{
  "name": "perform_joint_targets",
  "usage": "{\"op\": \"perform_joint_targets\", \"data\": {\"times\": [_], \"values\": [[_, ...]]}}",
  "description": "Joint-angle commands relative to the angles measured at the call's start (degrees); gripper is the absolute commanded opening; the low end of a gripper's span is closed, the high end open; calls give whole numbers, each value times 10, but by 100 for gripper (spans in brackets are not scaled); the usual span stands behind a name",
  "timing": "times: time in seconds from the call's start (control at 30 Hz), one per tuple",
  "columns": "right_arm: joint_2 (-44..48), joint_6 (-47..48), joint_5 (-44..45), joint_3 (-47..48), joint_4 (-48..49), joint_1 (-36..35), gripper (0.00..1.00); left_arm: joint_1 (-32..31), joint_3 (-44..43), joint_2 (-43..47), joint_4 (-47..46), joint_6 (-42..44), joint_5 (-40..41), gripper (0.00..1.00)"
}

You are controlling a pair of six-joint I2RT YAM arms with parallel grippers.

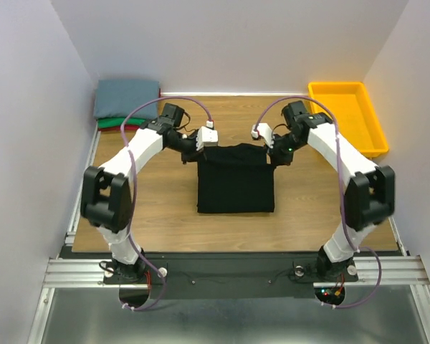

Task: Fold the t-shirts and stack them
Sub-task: Fold the tshirt

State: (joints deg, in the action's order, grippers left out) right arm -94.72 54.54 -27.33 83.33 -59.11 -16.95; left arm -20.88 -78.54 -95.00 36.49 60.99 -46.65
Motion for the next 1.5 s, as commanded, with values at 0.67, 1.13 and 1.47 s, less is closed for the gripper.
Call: {"op": "perform_joint_targets", "data": {"times": [0.67, 1.13, 1.47], "values": [[-139, -68, -81, -83, 95, -12, 1, 3, 65, -141, -29, -11, 10, 0], [2, -168, -94, -103, 46, -8, 46, -10, 178, 54, 5, 17, -7, 28], [-188, -276, -228, 118, 97, -3, 40, -99, 117, 21, -106, -75, 1, 44]]}}
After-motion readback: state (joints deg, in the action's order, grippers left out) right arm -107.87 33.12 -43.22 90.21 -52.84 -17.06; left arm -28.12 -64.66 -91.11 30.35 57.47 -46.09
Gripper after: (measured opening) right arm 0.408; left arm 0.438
